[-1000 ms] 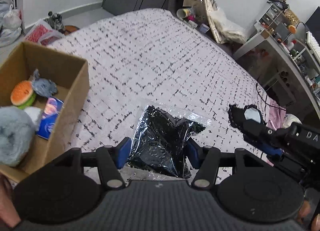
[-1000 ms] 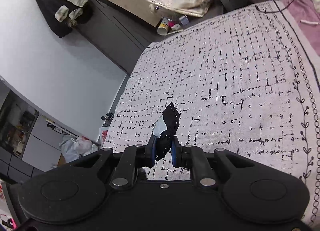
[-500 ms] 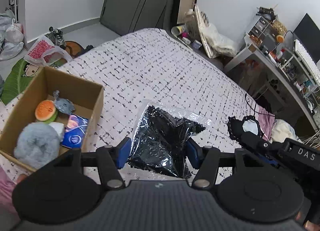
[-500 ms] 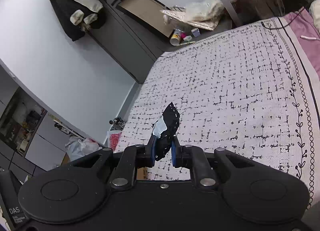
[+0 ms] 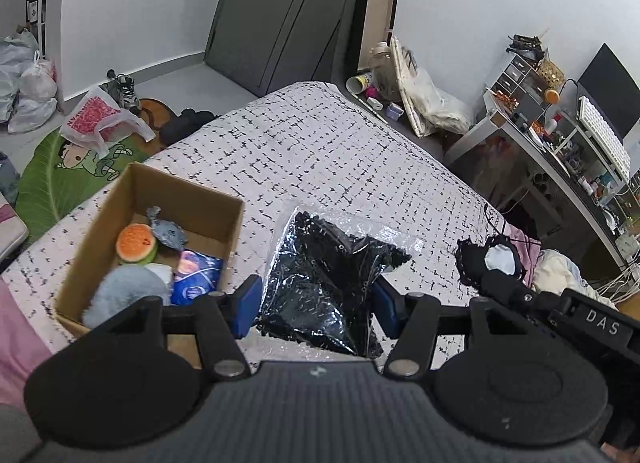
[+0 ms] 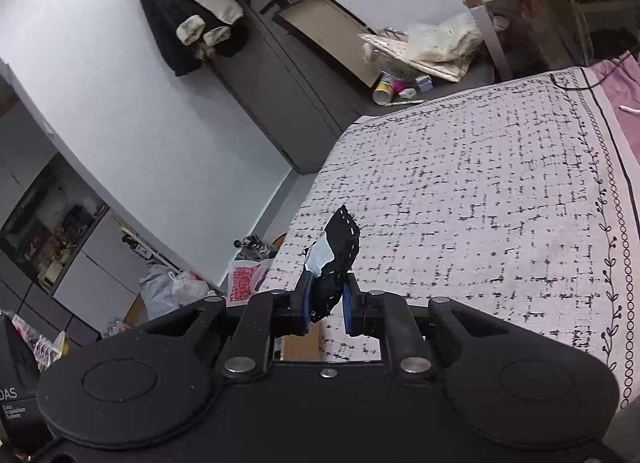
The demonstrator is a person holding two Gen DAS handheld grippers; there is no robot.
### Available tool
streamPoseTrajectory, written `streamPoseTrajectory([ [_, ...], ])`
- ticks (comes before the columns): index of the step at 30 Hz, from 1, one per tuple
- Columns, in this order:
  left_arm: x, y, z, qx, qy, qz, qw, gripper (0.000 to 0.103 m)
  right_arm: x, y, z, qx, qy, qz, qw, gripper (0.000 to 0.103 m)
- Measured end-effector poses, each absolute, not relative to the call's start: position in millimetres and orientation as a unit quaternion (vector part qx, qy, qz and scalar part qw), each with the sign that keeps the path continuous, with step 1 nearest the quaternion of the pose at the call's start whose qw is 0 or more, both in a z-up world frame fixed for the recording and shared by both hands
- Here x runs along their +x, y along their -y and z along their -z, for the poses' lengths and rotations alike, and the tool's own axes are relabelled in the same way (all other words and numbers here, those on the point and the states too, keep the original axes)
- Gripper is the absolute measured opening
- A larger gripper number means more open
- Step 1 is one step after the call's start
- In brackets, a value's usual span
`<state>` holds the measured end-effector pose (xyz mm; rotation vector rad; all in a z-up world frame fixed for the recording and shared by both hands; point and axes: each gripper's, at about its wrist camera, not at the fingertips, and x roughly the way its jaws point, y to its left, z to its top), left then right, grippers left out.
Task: Organize soft objects
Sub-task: 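Carry both items over the box and release them inside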
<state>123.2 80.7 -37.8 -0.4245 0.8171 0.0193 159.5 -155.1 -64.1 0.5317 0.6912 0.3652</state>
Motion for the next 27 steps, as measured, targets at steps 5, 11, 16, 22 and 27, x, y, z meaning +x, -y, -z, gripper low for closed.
streamPoseTrajectory([
  [5, 117, -96, 33, -0.202, -0.393, -0.014, 0.897, 0.058, 156, 138, 62, 0.243, -0.333, -0.186, 0.892, 0.015],
  [11, 115, -119, 33, -0.208, -0.391, -0.016, 0.897, 0.058, 154, 111, 66, 0.221, -0.343, -0.195, 0.892, 0.015],
  [16, 114, -143, 42, -0.22, -0.394, -0.028, 0.892, 0.058, 152, 87, 68, 0.202, -0.349, -0.208, 0.891, 0.015],
  [22, 112, -169, 51, -0.235, -0.395, -0.039, 0.888, 0.058, 154, 59, 73, 0.19, -0.362, -0.218, 0.886, 0.015],
  [27, 112, -190, 54, -0.248, -0.391, -0.046, 0.885, 0.058, 155, 33, 80, 0.178, -0.375, -0.23, 0.88, 0.015],
])
